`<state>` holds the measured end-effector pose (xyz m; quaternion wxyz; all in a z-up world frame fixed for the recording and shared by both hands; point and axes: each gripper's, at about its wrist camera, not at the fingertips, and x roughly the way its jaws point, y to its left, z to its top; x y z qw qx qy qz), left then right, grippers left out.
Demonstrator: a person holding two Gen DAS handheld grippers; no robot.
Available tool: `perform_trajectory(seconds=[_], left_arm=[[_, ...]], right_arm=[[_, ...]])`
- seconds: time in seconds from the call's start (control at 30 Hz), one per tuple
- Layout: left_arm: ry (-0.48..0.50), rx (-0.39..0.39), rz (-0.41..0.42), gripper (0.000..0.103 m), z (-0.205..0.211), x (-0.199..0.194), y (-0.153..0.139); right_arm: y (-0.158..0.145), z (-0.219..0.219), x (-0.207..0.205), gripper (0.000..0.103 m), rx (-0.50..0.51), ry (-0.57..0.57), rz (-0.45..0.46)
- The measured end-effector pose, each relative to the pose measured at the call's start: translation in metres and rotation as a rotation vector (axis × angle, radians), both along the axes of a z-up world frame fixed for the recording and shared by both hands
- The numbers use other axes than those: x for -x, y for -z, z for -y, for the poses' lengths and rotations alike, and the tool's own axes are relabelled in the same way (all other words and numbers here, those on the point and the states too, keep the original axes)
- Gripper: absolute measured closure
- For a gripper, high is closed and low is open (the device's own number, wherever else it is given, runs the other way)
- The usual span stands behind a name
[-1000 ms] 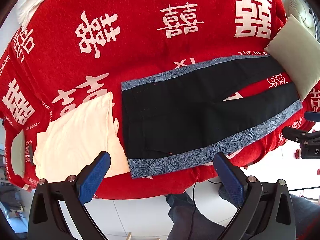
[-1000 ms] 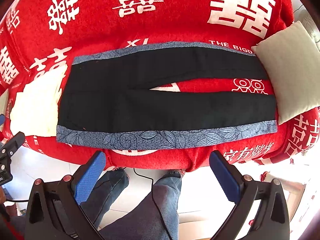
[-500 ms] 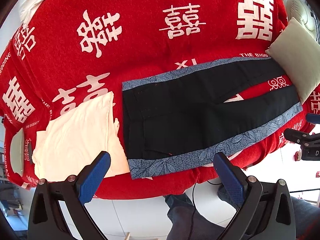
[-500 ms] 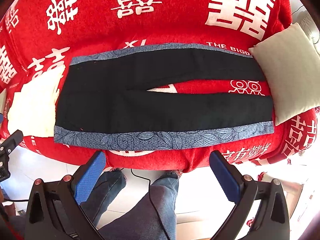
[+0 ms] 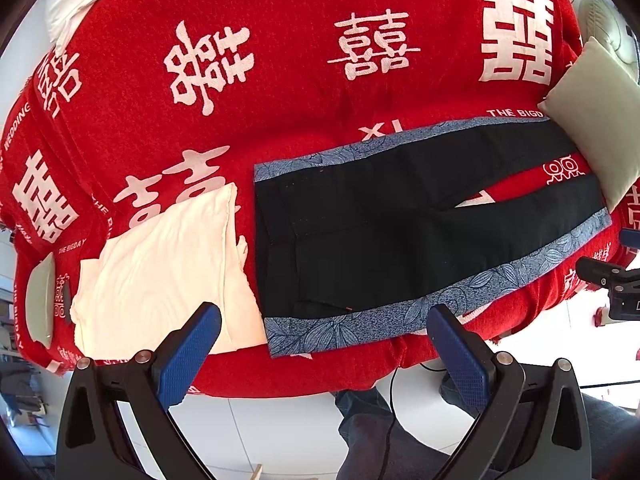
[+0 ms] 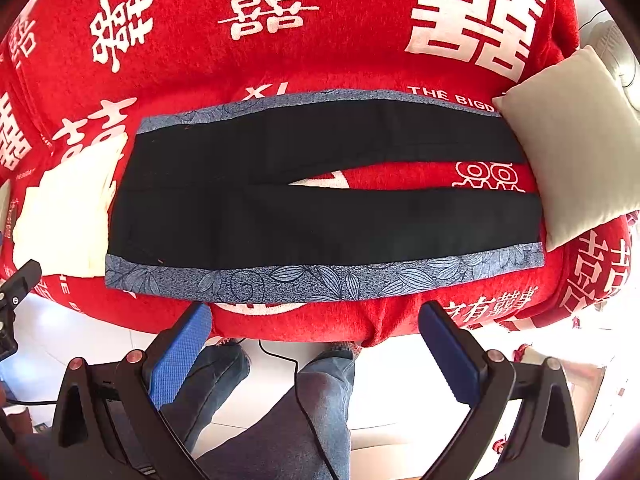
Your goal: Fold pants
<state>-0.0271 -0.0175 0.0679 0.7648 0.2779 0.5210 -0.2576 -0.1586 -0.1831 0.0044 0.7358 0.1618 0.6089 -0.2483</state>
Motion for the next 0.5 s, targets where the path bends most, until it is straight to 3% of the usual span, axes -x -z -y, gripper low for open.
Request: perform_trajectory(seconds=[0.5], left_arm=[[-0.047,0.001,-0.019,0.000,-0.007,-0.006,0.004]], right_arm=[[0.004,-0.012,-0.009,0.000,0.012,-0.039,-0.028]])
